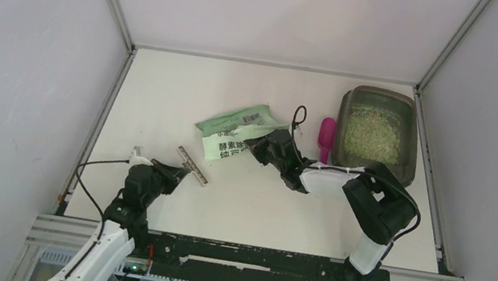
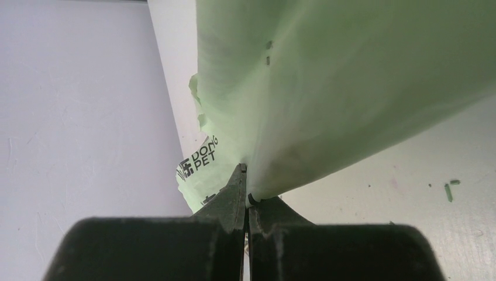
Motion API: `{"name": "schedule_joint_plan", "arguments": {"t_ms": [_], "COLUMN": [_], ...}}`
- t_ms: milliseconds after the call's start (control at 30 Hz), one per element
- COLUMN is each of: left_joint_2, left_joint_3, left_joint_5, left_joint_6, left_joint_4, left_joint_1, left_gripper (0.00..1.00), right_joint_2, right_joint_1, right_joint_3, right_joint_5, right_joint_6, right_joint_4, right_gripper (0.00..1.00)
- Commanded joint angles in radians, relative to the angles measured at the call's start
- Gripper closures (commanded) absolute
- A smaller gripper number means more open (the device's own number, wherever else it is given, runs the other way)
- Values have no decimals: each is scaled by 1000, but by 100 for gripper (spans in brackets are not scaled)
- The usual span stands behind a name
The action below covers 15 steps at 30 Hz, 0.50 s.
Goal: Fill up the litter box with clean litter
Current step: Place the clamp at the center of the board.
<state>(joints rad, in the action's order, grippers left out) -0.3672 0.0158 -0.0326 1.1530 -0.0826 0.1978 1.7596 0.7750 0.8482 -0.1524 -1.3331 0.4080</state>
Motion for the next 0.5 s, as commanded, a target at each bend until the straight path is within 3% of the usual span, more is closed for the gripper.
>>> {"name": "schedule_joint_plan", "arguments": {"t_ms": [0,300,467], "left_joint_2": [-40,128,84], "left_joint_3": [-59,-109,-117], "left_joint_5": [-17,-4,-10], "left_joint_6": [14,126,137], "left_joint_4": [110,118,157], "left_joint_1": [-8,-7,-8], "left_gripper": [96,96,96], "right_joint_2": [-15,16,33], "right_joint_1": [8,12,23], "right_joint_3": [56,67,77], "right_joint_5": [-10,-9,-8], "right_joint_6": [-11,-23,-38], "right_joint_4": [47,54,67], "right_gripper": [100,100,100]}}
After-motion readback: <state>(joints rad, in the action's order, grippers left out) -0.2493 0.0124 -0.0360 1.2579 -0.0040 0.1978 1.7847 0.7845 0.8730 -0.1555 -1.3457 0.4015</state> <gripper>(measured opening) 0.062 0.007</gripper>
